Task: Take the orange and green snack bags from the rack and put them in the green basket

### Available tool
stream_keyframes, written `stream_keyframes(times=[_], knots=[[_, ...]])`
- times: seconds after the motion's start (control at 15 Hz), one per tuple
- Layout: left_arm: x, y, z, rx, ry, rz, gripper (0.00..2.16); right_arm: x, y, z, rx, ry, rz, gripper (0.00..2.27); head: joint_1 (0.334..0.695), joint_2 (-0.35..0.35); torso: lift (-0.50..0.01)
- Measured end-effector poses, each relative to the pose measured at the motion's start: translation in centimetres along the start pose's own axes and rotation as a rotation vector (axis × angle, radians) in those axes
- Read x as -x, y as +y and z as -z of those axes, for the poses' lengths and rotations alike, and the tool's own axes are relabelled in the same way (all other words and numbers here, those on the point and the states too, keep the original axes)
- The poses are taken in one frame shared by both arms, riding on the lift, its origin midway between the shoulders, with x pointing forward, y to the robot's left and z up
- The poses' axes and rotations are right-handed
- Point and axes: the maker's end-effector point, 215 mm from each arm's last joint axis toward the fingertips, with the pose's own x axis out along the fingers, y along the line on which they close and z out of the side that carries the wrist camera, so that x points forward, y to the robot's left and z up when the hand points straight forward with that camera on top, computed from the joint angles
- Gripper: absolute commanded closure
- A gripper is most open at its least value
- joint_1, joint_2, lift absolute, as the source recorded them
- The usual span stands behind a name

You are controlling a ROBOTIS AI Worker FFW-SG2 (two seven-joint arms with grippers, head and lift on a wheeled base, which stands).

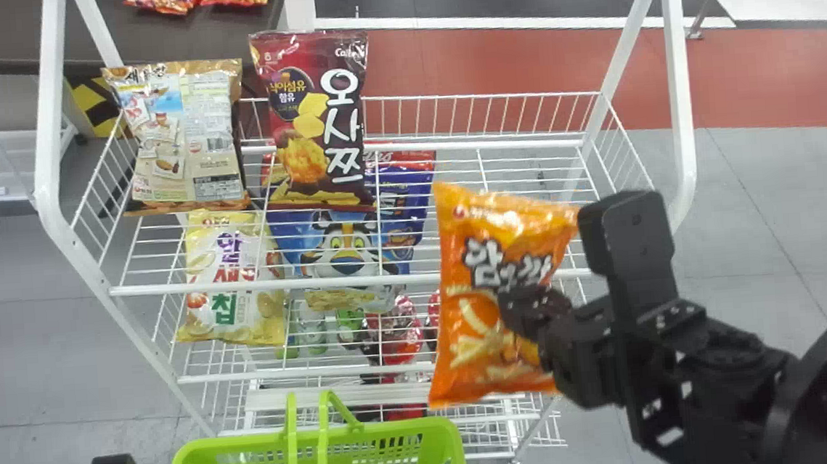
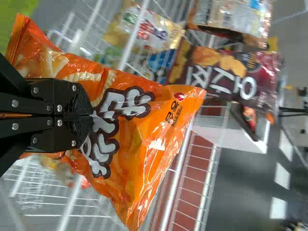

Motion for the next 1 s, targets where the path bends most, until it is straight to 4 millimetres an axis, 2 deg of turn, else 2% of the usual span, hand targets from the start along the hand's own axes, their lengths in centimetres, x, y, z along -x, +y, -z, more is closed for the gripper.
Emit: stream_keyframes(times=[0.27, 0.53, 0.67, 0.8, 1.0], knots=[[-0.1, 0.0, -0.1, -0.003, -0.001, 0.001, 2.15, 0.2, 4.2, 5.1, 0.003, 0.121, -0.095, 1.86, 0.695, -0.046, 0.0], [-0.2, 0.0, -0.1, -0.007, 0.0, 0.001, 2.15, 0.7, 7.5, 10.8, 0.025, 0.268, -0.167, 1.86, 0.695, -0.01, 0.0], [-0.3, 0.0, -0.2, -0.008, 0.0, 0.0, 2.15, 0.9, 8.5, 13.3, 0.032, 0.331, -0.187, 1.86, 0.695, -0.005, 0.0], [-0.4, 0.0, -0.2, -0.009, 0.004, 0.001, 2.15, 0.9, 9.4, 15.3, 0.039, 0.386, -0.205, 1.85, 0.695, -0.002, 0.0], [-0.7, -0.1, -0.1, -0.011, 0.011, 0.002, 2.15, 1.1, 12.4, 17.4, 0.044, 0.453, -0.28, 1.86, 0.695, 0.048, 0.0]])
